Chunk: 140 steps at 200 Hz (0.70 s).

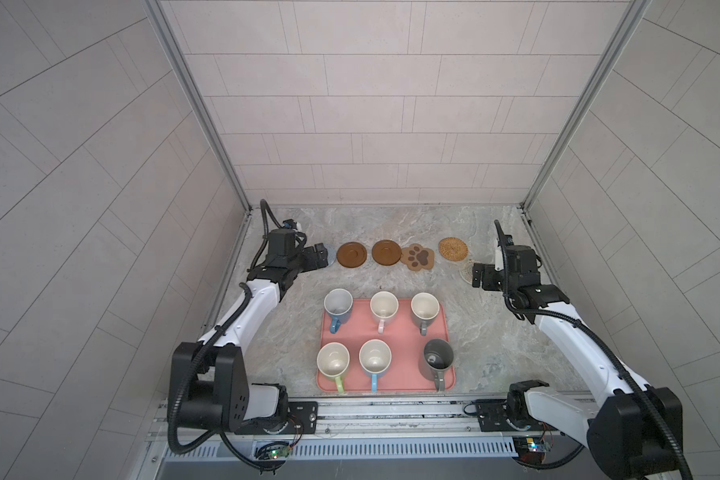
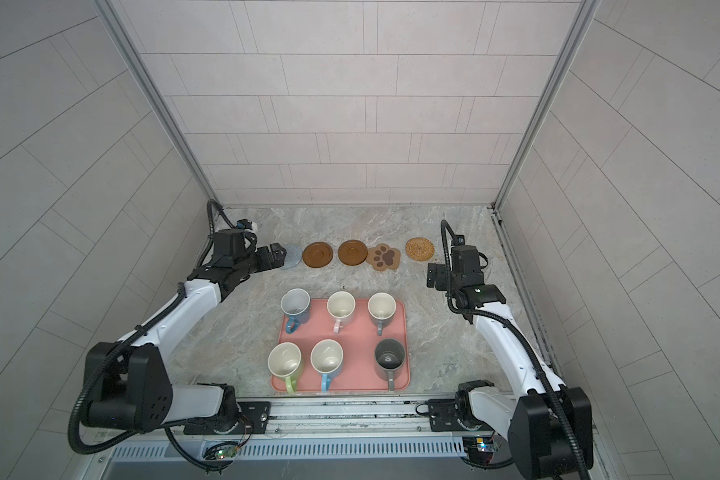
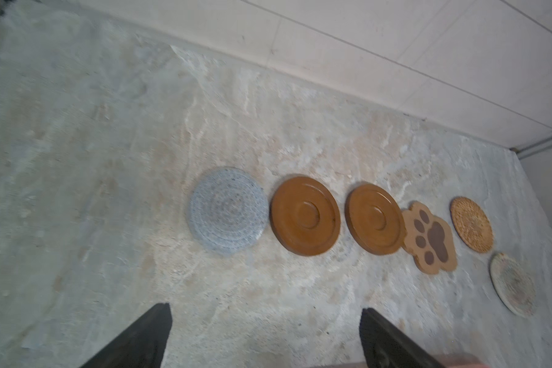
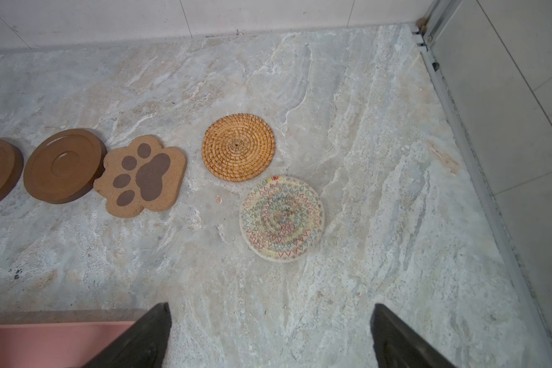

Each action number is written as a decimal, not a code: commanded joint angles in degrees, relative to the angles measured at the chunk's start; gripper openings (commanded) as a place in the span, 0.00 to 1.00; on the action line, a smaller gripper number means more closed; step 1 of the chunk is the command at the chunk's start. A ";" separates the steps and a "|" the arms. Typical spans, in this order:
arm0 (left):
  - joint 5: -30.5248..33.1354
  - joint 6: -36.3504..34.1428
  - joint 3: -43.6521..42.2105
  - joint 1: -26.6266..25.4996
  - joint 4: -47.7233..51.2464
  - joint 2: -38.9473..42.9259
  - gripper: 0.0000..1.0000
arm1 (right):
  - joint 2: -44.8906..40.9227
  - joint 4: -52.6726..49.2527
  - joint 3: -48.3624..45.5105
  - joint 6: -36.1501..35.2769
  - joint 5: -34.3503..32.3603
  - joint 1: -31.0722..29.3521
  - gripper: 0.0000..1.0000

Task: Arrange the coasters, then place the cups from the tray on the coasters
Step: 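Raise both arms and move both grippers toward the row of coasters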

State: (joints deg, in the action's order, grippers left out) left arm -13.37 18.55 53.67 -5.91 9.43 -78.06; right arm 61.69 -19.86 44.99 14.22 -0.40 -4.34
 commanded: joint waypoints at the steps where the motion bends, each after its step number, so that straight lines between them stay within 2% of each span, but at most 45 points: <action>1: -3.46 3.68 3.91 -1.18 8.05 -2.76 1.00 | -2.03 -6.84 0.31 5.95 -6.01 -0.08 1.00; 33: -6.24 4.25 9.43 -4.12 11.81 -8.41 1.00 | -3.41 -12.29 1.32 10.26 -9.91 -0.07 0.99; 59: -6.17 4.41 13.15 -6.70 13.16 -12.05 1.00 | -2.89 -16.33 3.64 13.83 -10.06 -0.14 0.99; 92: -6.10 5.48 17.18 -8.61 14.56 -15.10 1.00 | -3.27 -19.05 5.15 14.53 -8.99 -0.90 1.00; 116: -5.03 5.45 19.13 -10.26 15.79 -17.02 1.00 | -4.42 -18.19 4.64 12.88 -3.82 -1.10 0.99; 140: -3.77 6.12 20.22 -11.73 14.50 -19.28 1.00 | -4.43 -15.52 4.34 9.39 5.00 -1.11 0.99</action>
State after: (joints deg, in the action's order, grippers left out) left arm -18.79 23.59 71.92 -16.25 23.27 -95.13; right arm 58.28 -36.25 49.06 26.28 -3.79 -5.15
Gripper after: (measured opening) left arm 0.999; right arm 0.995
